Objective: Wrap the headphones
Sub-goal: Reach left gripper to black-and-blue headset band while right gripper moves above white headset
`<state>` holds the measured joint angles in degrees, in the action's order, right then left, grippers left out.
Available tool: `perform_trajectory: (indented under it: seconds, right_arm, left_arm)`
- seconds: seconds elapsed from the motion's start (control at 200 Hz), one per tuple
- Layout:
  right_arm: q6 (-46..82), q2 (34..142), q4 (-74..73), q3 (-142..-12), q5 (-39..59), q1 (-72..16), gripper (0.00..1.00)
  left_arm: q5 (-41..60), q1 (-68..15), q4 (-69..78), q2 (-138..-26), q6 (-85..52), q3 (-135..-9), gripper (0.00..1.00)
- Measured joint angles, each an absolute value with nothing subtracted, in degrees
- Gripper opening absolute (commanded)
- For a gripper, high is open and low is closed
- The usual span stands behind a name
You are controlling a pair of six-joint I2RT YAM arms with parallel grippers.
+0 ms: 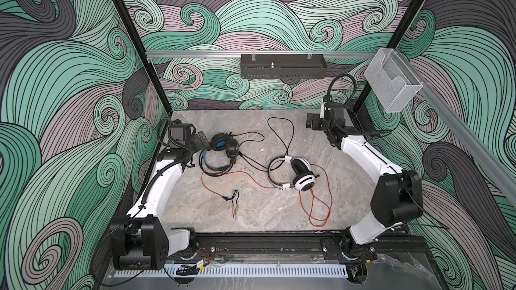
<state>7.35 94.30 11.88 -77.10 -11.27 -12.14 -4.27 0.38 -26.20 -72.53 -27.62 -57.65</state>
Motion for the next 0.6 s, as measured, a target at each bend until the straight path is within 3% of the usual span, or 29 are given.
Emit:
perform_trajectory:
  seconds: [0.195,0.425,0.601]
  right_arm:
    - [11.0,91.2,21.2,-73.5,-11.3,-14.9,0.99]
    - [8.9,81.4,27.9,-67.7,-8.4,-25.3,0.99]
    - [4.6,78.2,30.2,-69.3,-8.6,-30.1,0.99]
  left_arm:
    - [1.8,0.4,-35.1,-73.2,-30.1,-55.6,0.99]
    - [14.2,0.3,-32.0,-72.7,-30.7,-45.9,0.99]
    - [17.1,-2.6,-29.5,-73.7,-31.5,-43.1,0.99]
